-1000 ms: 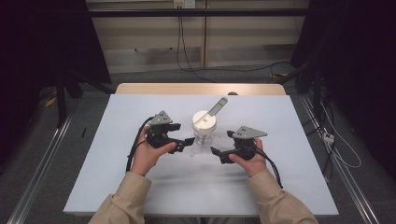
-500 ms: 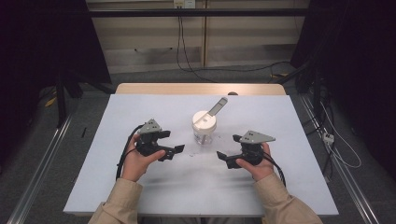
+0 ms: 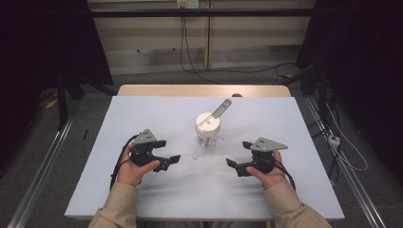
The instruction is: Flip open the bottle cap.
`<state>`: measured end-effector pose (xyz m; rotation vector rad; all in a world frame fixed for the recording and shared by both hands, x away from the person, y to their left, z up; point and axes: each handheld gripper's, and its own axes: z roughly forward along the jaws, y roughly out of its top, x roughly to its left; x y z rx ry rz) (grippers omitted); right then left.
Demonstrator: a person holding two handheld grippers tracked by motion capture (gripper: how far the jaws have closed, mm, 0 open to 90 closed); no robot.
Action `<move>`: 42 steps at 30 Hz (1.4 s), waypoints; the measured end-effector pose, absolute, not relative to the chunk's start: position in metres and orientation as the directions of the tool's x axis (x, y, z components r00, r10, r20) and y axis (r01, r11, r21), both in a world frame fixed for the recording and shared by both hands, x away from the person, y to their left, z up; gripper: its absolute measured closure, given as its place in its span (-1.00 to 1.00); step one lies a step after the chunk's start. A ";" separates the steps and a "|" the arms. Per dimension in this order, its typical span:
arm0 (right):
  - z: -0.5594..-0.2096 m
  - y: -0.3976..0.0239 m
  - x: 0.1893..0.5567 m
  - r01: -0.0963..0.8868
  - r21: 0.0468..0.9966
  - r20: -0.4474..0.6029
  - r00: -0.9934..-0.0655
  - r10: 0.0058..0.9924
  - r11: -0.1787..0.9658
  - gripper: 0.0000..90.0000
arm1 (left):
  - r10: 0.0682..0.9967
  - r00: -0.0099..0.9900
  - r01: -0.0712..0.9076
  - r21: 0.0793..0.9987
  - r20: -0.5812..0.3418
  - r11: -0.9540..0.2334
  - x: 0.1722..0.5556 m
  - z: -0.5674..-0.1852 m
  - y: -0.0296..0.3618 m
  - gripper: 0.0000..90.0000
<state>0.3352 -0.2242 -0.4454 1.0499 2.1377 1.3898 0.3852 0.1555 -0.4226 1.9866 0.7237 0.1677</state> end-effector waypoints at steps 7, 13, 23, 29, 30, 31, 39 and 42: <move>-0.446 -0.228 0.331 0.384 0.894 0.083 -0.648 0.757 0.231 -0.84 | 0.571 0.805 0.418 0.838 -0.163 -0.350 0.379 -0.426 0.170 -0.70; -0.446 -0.231 0.327 0.384 0.894 0.082 -0.649 0.757 0.233 -0.84 | 0.575 0.803 0.417 0.837 -0.156 -0.355 0.374 -0.428 0.178 -0.72; -0.449 -0.241 0.322 0.394 0.889 0.083 -0.638 0.765 0.232 -0.84 | 0.584 0.798 0.415 0.841 -0.151 -0.348 0.370 -0.429 0.191 -0.74; -0.449 -0.246 0.319 0.394 0.889 0.079 -0.634 0.769 0.233 -0.84 | 0.593 0.792 0.420 0.836 -0.147 -0.353 0.368 -0.432 0.198 -0.74; -0.449 -0.247 0.318 0.392 0.890 0.077 -0.634 0.770 0.234 -0.84 | 0.595 0.791 0.419 0.835 -0.142 -0.358 0.367 -0.432 0.199 -0.74; -0.449 -0.248 0.317 0.392 0.889 0.076 -0.633 0.771 0.234 -0.84 | 0.595 0.792 0.416 0.836 -0.137 -0.360 0.367 -0.432 0.200 -0.75; -0.451 -0.258 0.309 0.392 0.890 0.072 -0.626 0.776 0.233 -0.84 | 0.609 0.782 0.415 0.839 -0.132 -0.352 0.363 -0.434 0.208 -0.75; -0.452 -0.263 0.306 0.395 0.887 0.070 -0.624 0.778 0.237 -0.84 | 0.616 0.776 0.422 0.837 -0.135 -0.348 0.363 -0.434 0.210 -0.75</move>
